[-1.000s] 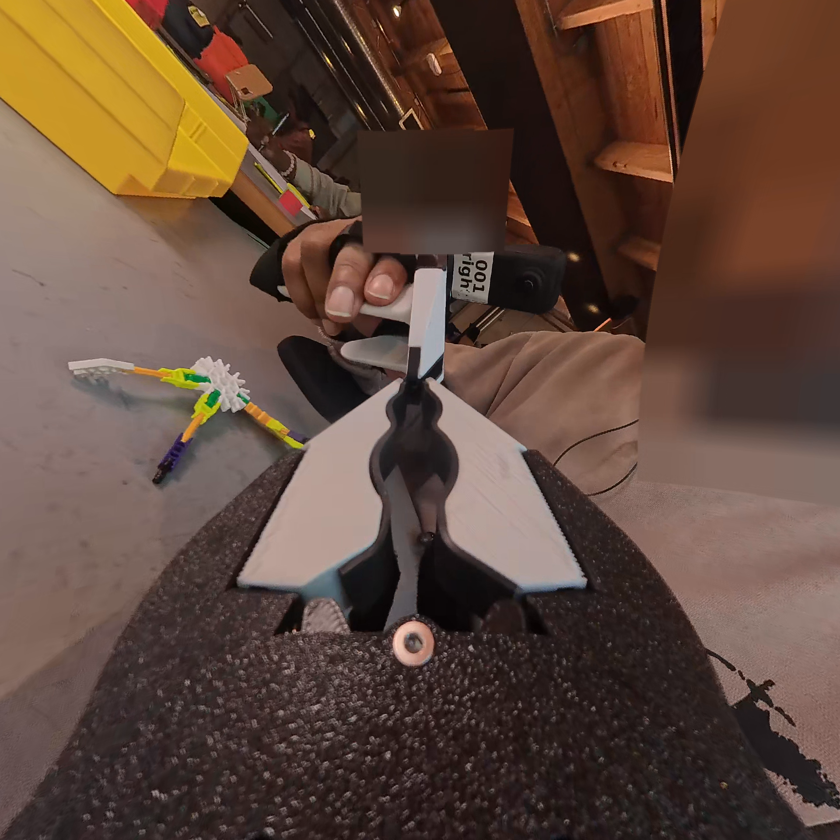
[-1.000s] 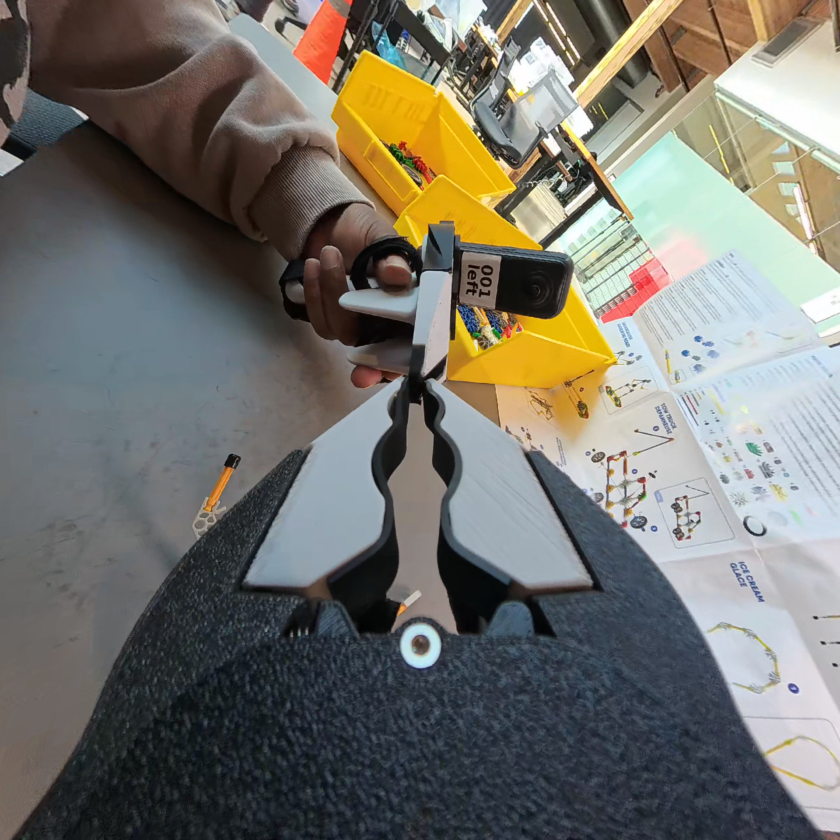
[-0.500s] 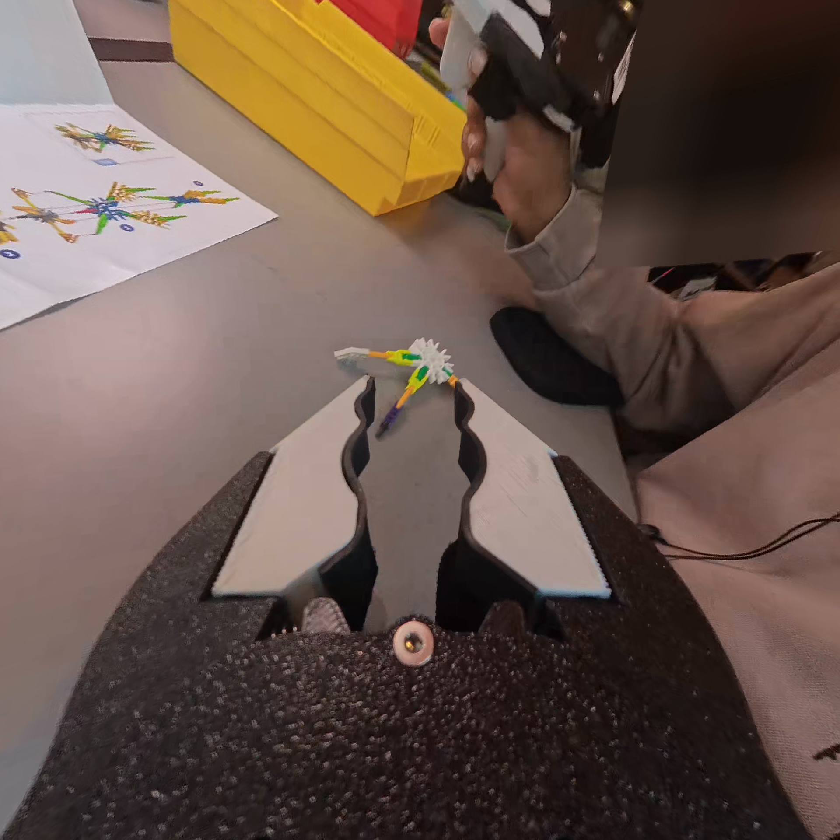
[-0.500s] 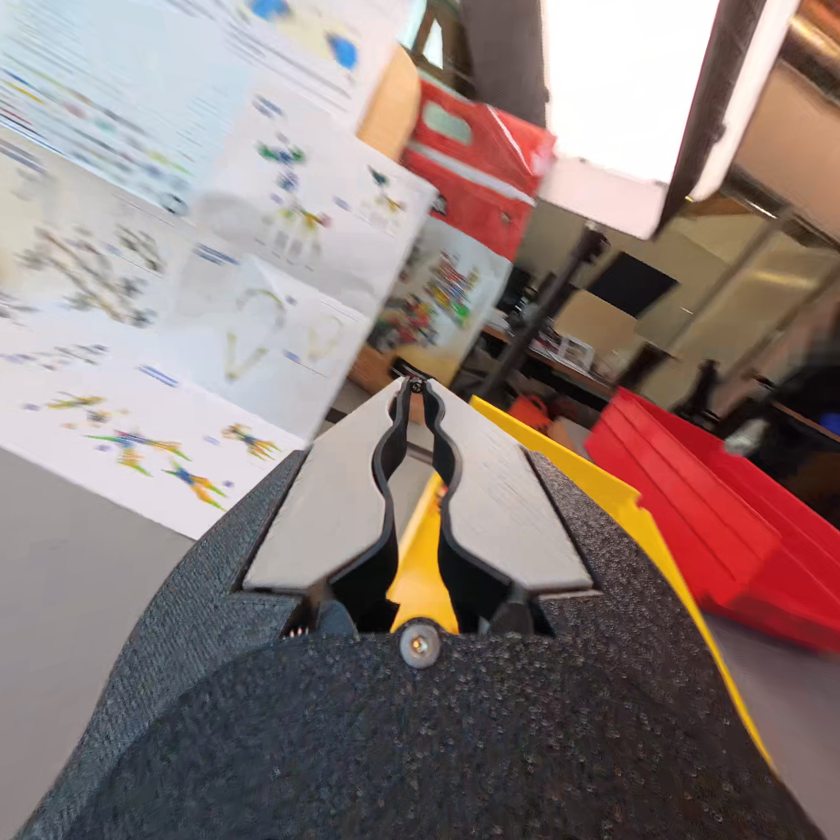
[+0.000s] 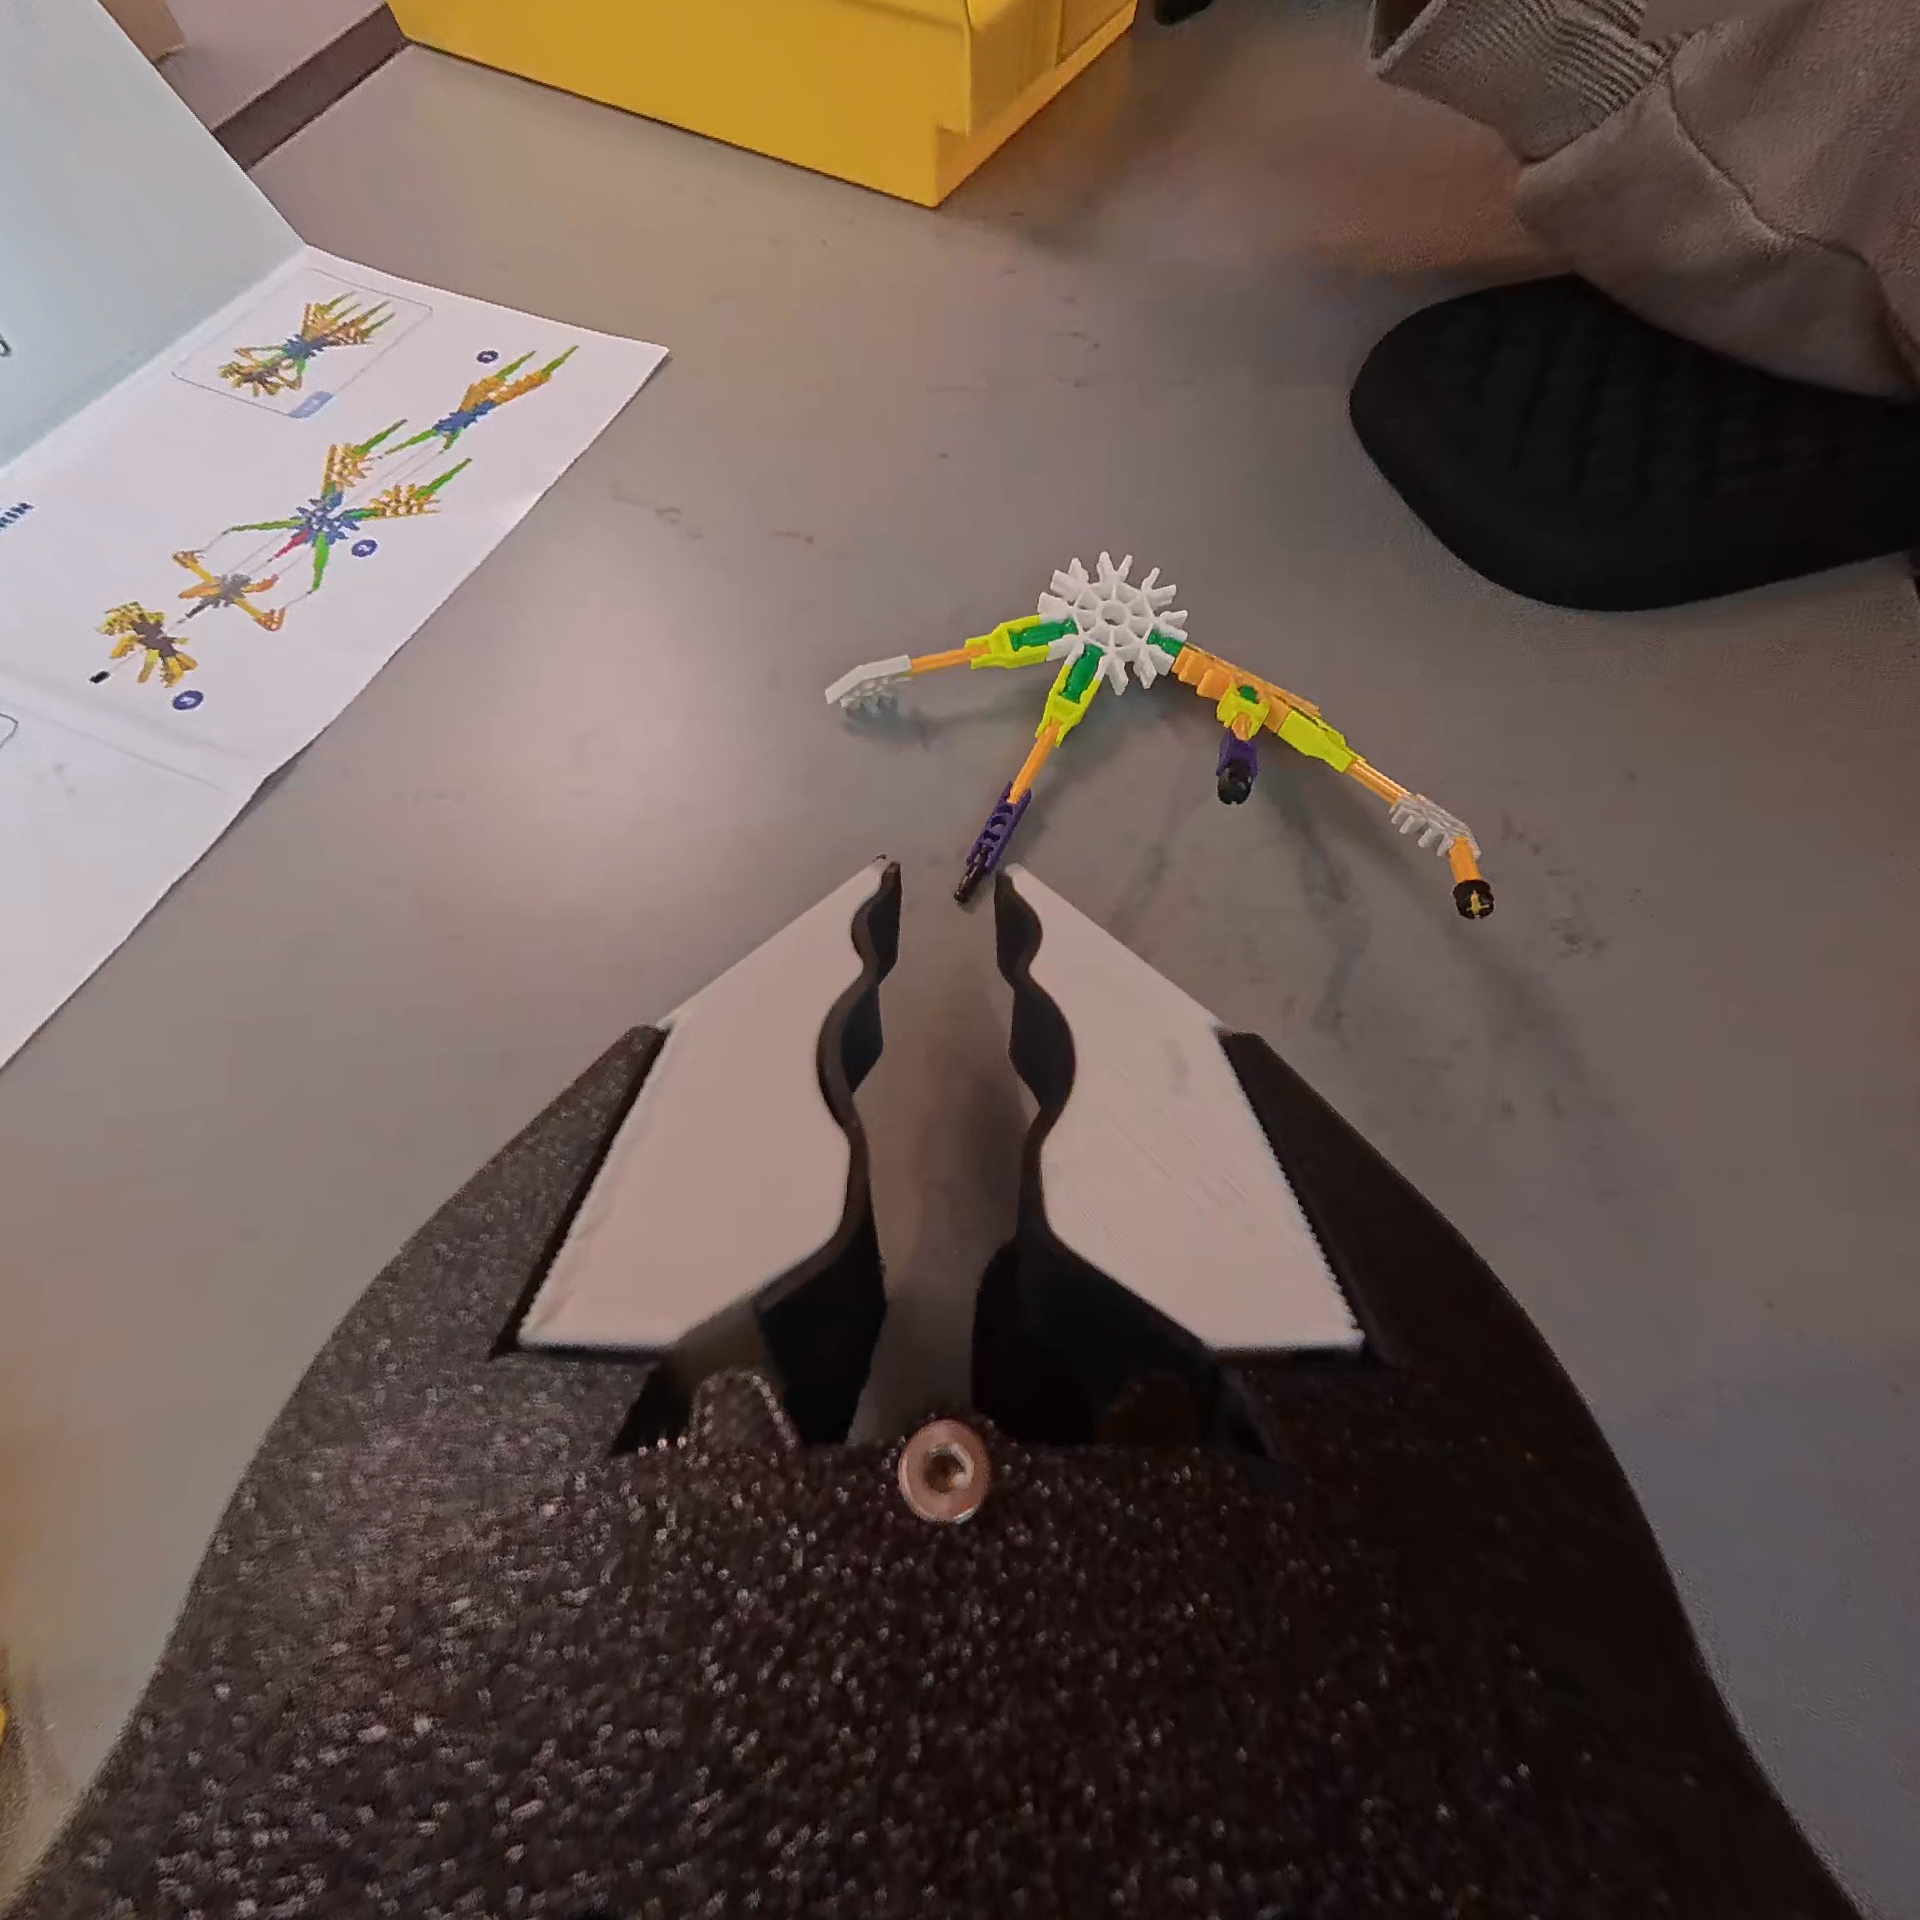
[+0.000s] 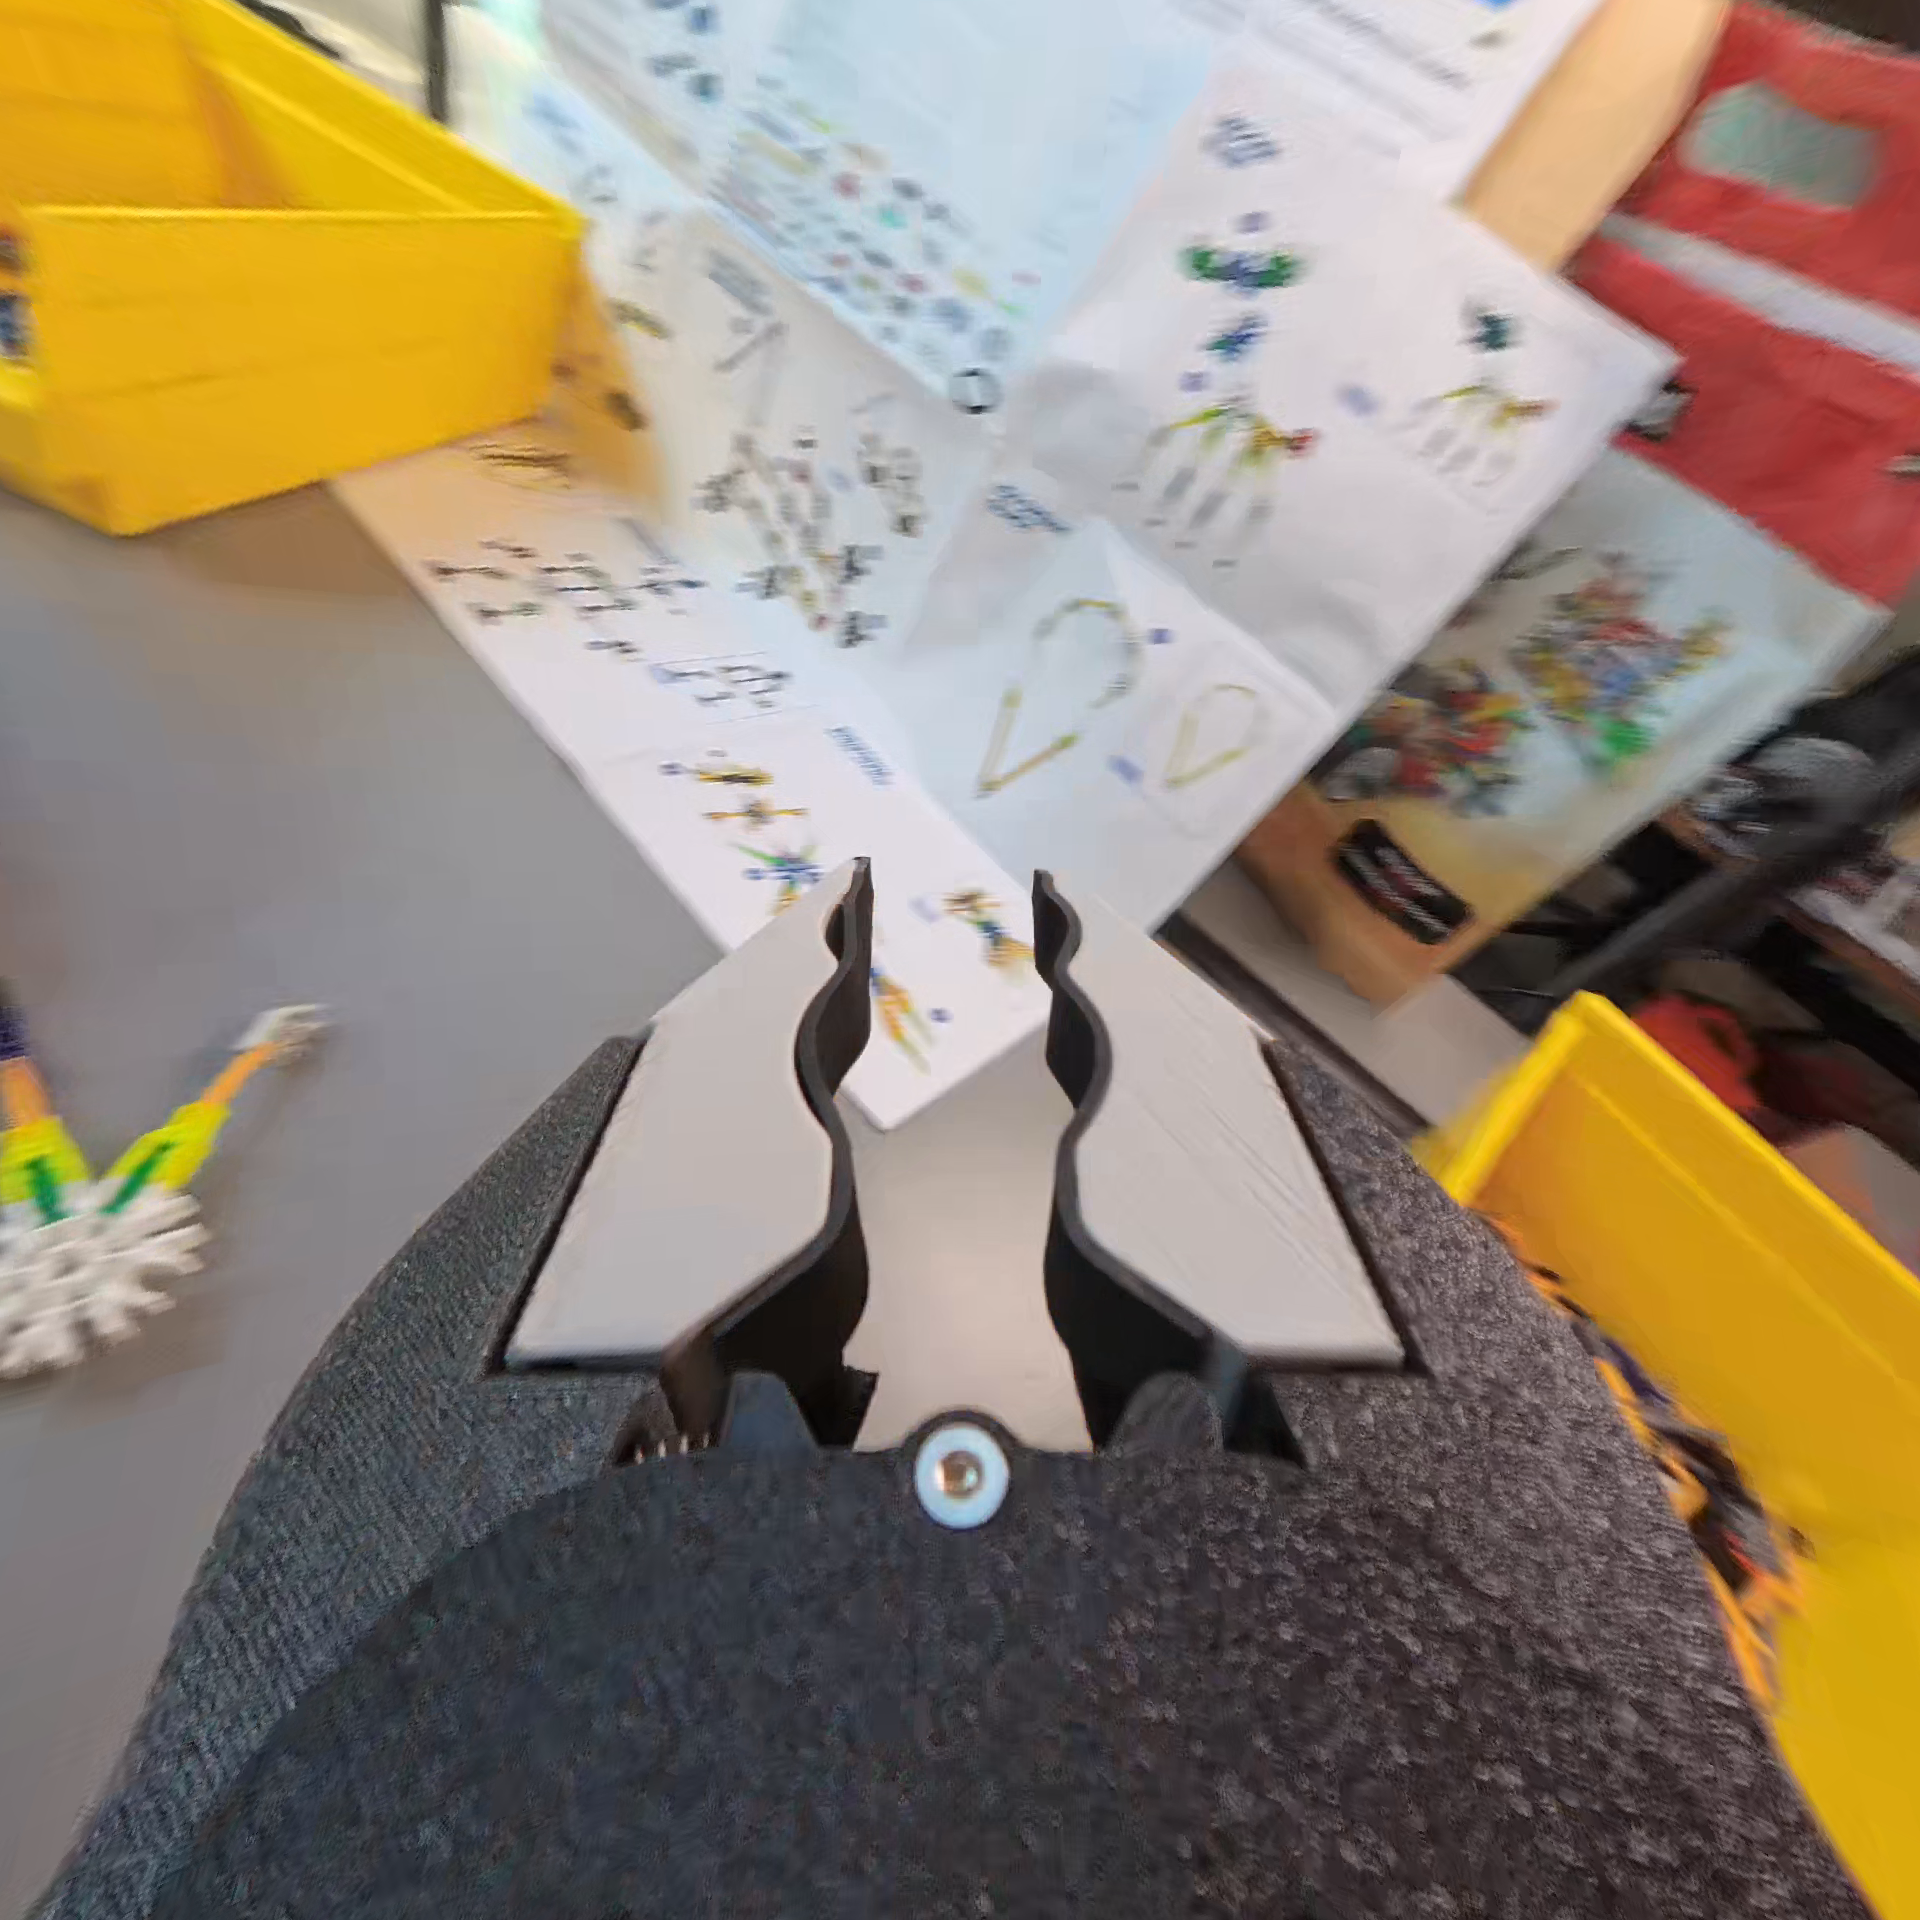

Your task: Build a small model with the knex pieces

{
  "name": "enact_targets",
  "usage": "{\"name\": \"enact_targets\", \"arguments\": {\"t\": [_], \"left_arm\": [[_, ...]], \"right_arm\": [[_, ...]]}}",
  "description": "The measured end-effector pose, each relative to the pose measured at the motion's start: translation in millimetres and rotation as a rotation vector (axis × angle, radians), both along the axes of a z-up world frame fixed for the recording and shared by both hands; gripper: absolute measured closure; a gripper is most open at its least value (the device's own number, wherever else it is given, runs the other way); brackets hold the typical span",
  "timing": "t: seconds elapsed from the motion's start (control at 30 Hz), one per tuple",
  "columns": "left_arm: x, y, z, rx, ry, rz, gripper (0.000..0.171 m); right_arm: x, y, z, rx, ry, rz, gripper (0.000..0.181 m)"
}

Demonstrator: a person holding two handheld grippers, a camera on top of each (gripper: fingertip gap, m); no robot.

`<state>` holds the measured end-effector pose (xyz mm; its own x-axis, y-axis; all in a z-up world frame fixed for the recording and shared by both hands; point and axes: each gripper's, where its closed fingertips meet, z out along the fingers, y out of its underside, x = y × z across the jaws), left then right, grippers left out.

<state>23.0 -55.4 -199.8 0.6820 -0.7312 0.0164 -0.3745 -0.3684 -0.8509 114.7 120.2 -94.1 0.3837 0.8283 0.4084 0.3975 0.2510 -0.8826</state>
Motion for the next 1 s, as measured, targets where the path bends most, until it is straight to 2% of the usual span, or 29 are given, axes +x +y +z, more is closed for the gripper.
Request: {"name": "enact_targets", "arguments": {"t": [0.07,0.17,0.27,0.37,0.53,0.67,0.8,0.9,1.0], "left_arm": [[-1,1,3,0.019,-0.011,0.002,0.159],[-2,2,7,0.034,-0.037,0.0,0.163],[-2,2,14,0.047,-0.083,-0.008,0.166],[-1,2,20,0.062,-0.119,-0.015,0.167],[0,3,26,0.088,-0.146,-0.012,0.166],[1,3,28,0.072,-0.178,-0.01,0.164],[-1,4,33,0.044,-0.242,0.009,0.154],[-2,3,50,0.027,-0.396,0.002,0.151],[3,-3,75,0.029,-0.579,-0.055,0.15]], "right_arm": [[-28,-39,-26,-0.137,-0.087,0.175,0.151],[-48,-82,-65,-0.329,-0.234,0.318,0.15],[-54,-108,-89,-0.465,-0.335,0.37,0.151],[-50,-121,-108,-0.526,-0.439,0.373,0.152],[-51,-128,-125,-0.58,-0.497,0.366,0.177],[-61,-133,-113,-0.522,-0.427,0.435,0.18],[-77,-149,-61,-0.451,-0.159,0.596,0.181],[-80,-163,-25,-0.425,0.035,0.698,0.181],[-83,-176,-1,-0.42,0.188,0.773,0.181]]}}
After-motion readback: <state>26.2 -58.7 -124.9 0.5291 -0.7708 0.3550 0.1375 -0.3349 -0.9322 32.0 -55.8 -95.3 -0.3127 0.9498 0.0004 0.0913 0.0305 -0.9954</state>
